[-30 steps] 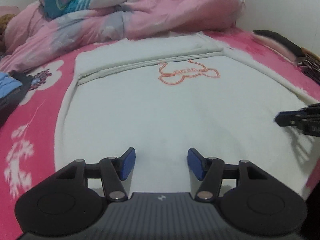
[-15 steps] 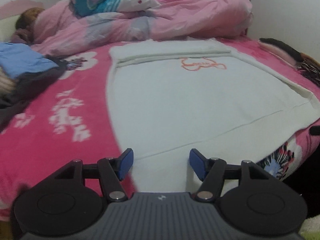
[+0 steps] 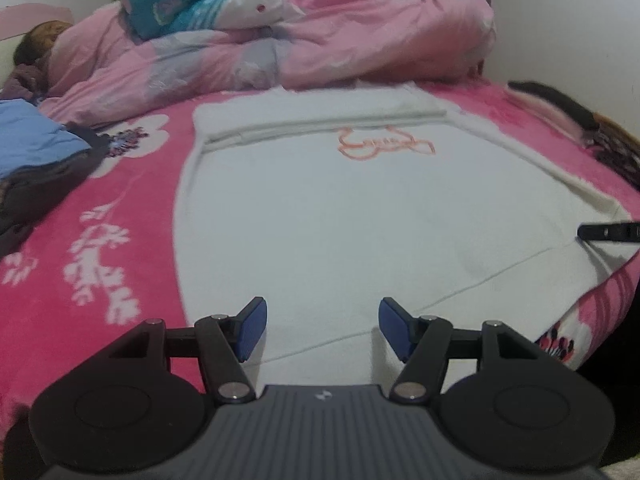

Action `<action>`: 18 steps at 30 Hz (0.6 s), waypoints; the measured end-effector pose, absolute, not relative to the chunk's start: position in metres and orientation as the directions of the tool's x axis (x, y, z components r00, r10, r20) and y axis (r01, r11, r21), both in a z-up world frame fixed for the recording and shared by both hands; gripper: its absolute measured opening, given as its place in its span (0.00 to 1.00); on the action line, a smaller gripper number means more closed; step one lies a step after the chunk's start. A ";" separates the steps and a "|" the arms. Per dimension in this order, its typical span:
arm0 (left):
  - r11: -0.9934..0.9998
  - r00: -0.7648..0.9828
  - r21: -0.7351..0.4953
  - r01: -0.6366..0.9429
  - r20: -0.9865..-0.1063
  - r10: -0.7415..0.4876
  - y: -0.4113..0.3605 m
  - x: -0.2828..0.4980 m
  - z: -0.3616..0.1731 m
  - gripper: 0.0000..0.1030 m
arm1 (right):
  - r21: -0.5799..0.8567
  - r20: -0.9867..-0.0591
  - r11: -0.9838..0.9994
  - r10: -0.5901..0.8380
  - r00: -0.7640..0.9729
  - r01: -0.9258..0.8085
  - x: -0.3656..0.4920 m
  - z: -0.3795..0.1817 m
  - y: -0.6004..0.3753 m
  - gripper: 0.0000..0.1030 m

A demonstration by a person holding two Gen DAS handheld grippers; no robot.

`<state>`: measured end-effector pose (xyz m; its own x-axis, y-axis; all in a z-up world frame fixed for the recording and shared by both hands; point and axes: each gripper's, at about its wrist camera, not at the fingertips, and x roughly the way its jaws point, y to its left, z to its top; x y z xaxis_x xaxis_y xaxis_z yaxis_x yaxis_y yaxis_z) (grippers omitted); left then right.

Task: Fold clothes

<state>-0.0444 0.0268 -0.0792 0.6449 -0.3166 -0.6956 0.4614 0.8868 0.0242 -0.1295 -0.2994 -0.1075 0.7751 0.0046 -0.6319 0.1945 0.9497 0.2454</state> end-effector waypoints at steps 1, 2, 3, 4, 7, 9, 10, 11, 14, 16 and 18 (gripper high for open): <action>0.888 0.641 0.025 0.460 -0.701 -0.312 0.027 -0.043 -0.082 0.62 | 0.238 -0.626 0.954 0.007 0.780 0.182 -0.136 -0.111 -0.298 0.08; 0.888 0.637 0.018 0.459 -0.704 -0.314 0.029 -0.042 -0.084 0.62 | 0.229 -0.627 0.959 0.013 0.779 0.169 -0.141 -0.111 -0.297 0.08; 0.890 0.633 0.008 0.456 -0.705 -0.318 0.031 -0.040 -0.085 0.62 | 0.230 -0.634 0.960 0.022 0.773 0.162 -0.145 -0.108 -0.298 0.08; 0.892 0.632 0.002 0.452 -0.707 -0.319 0.034 -0.039 -0.084 0.62 | 0.233 -0.642 0.960 0.031 0.766 0.156 -0.148 -0.105 -0.299 0.08; 0.898 0.627 -0.015 0.439 -0.711 -0.318 0.040 -0.034 -0.085 0.62 | 0.225 -0.631 0.963 0.029 0.776 0.147 -0.149 -0.086 -0.307 0.09; 0.904 0.627 -0.024 0.426 -0.713 -0.314 0.042 -0.031 -0.086 0.62 | 0.207 -0.604 0.967 0.008 0.797 0.148 -0.138 -0.076 -0.312 0.09; 0.907 0.627 -0.027 0.421 -0.714 -0.312 0.042 -0.029 -0.086 0.62 | 0.202 -0.593 0.968 0.000 0.805 0.149 -0.131 -0.073 -0.314 0.09; 0.909 0.627 -0.029 0.415 -0.715 -0.309 0.042 -0.028 -0.086 0.62 | 0.200 -0.585 0.968 -0.004 0.811 0.149 -0.121 -0.071 -0.317 0.09; 0.914 0.632 -0.025 0.406 -0.714 -0.300 0.041 -0.028 -0.086 0.62 | 0.208 -0.589 0.965 -0.010 0.808 0.163 -0.098 -0.078 -0.326 0.09; 0.915 0.632 -0.026 0.403 -0.715 -0.299 0.041 -0.027 -0.086 0.62 | 0.200 -0.610 0.963 -0.021 0.792 0.179 -0.089 -0.088 -0.331 0.09; 0.915 0.631 -0.025 0.403 -0.717 -0.297 0.042 -0.025 -0.086 0.62 | 0.193 -0.644 0.960 -0.033 0.764 0.205 -0.090 -0.102 -0.338 0.08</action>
<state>-0.0252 0.0418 -0.0858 0.6310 -0.2974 -0.7165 0.4030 0.9148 -0.0248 -0.0900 -0.3382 -0.1022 0.7640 -0.0334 -0.6444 0.2047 0.9596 0.1930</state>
